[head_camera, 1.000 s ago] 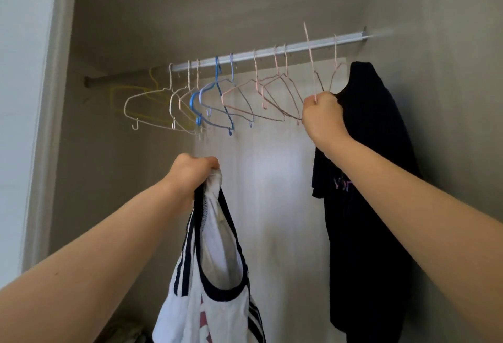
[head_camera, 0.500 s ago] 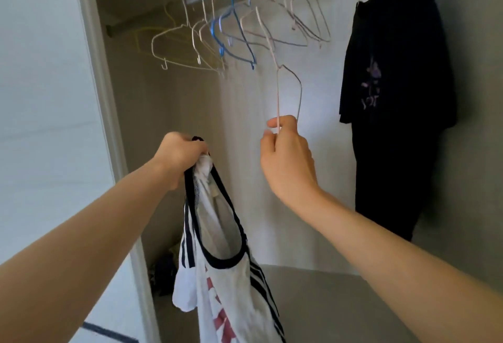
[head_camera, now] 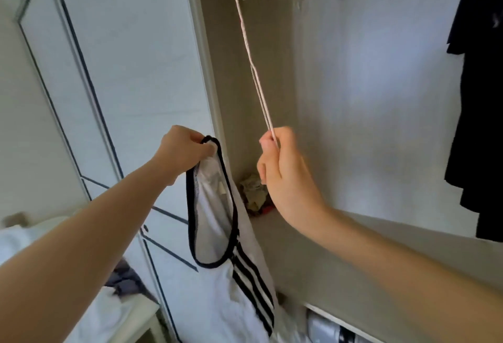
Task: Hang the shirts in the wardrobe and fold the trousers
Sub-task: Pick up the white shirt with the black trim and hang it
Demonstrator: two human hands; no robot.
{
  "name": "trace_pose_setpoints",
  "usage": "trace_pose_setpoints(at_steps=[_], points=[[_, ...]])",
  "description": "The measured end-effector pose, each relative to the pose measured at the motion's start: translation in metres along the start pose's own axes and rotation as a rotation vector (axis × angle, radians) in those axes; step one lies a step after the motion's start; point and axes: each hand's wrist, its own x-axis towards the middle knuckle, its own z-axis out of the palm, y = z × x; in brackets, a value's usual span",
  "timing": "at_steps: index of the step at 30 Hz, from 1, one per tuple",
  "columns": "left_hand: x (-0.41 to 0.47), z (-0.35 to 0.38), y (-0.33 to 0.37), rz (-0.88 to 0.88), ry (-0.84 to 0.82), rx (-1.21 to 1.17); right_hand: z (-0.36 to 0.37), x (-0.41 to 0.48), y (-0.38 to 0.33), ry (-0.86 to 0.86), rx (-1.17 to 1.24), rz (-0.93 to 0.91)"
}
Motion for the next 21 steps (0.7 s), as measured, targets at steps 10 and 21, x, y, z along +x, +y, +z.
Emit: trace_pose_setpoints(at_steps=[10,21], points=[[-0.024,-0.047,-0.055,-0.141,0.190,0.088,0.021,-0.029,-0.001,-0.124,0.181,-0.072],[-0.042,-0.081,-0.098,-0.291,0.318,0.247,0.026,-0.050,0.013,-0.284,0.242,-0.184]])
